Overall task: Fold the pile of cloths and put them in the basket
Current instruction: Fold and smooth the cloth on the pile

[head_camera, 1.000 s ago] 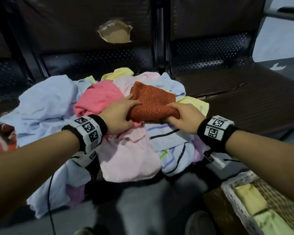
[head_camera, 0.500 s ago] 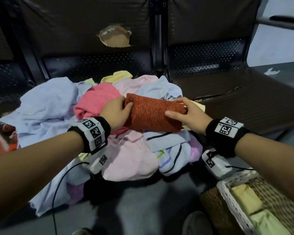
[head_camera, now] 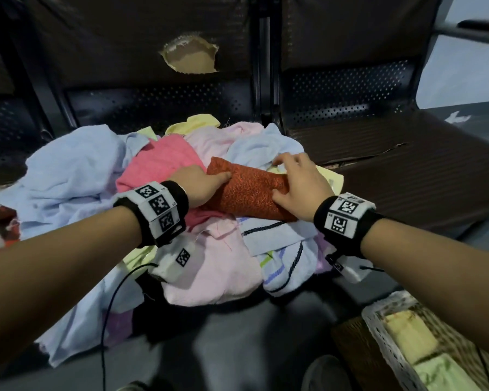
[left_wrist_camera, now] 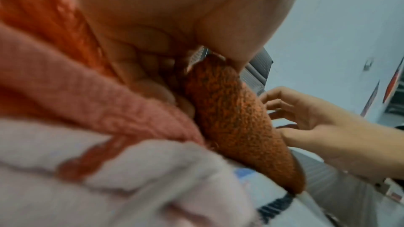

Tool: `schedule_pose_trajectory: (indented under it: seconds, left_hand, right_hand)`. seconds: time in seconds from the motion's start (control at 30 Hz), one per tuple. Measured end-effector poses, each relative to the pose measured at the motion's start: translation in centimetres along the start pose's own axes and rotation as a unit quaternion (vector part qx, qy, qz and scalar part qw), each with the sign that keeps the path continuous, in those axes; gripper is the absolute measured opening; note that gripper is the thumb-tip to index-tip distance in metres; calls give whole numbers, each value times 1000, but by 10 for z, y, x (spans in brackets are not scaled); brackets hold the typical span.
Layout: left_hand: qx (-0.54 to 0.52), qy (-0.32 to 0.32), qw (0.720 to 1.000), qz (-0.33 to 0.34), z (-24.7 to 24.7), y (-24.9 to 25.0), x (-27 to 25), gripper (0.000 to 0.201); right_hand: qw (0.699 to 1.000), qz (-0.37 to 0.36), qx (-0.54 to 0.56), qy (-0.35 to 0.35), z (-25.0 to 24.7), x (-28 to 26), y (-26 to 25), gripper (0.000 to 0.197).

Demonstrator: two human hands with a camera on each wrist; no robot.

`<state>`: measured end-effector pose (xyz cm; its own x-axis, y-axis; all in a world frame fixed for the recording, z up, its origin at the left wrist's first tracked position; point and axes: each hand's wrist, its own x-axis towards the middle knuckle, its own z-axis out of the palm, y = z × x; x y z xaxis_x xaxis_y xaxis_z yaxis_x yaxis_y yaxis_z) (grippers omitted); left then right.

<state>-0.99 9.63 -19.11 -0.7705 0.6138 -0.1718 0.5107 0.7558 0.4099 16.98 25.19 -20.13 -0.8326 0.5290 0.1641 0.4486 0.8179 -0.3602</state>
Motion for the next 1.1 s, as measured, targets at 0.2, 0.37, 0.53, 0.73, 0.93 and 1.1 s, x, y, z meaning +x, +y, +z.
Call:
schedule_pose_trajectory:
  seconds: [0.2, 0.37, 0.53, 0.73, 0.93, 1.1]
  left_hand:
    - [-296, 31, 954, 45, -20, 40, -17, 43]
    - [-380, 27, 916, 124, -44, 110, -44, 31]
    - [-468, -112, 850, 216, -23, 191, -92, 37]
    - [-400, -284, 831, 262, 101, 258, -155, 38]
    - [-197, -548, 753, 306, 219, 298, -230, 9]
    - [86, -535, 750, 380, 292, 319, -274, 41]
  right_hand:
    - [994, -87, -23, -63, -39, 0, -28, 70]
    - [997, -50, 46, 34, -71, -33, -13, 93]
    - [957, 94, 218, 167, -100, -99, 38, 63]
    - [816, 262, 449, 252, -119, -224, 110, 63]
    - [642, 456, 559, 260, -80, -371, 155, 26]
    - [455, 671, 569, 137, -30, -429, 200, 37]
